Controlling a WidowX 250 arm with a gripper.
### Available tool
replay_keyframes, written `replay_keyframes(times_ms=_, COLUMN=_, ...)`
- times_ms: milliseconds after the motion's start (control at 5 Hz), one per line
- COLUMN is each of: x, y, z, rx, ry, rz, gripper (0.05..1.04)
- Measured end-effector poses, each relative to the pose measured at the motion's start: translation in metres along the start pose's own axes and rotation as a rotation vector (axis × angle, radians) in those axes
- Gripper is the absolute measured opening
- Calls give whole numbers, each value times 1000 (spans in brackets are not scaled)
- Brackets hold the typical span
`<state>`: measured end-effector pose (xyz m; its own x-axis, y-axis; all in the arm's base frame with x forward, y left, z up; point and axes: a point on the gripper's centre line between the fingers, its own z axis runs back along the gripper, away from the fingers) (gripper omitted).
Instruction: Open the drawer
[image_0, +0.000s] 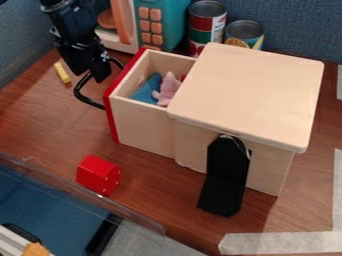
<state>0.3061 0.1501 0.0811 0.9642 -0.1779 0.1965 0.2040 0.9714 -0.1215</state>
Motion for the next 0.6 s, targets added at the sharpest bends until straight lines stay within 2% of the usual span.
replay_keyframes(times_ms=200, x=8, y=-14, z=27, rx=-23, ry=2, rz=-78, gripper=1003)
replay_keyframes(times_ms=400, x=20, y=-50, z=61, rx=-18, ry=5, rz=-171, gripper=999)
replay_keyframes(times_ms=600, x=26, y=-89, z=70, rx=0, ry=69, rz=-228, gripper=999)
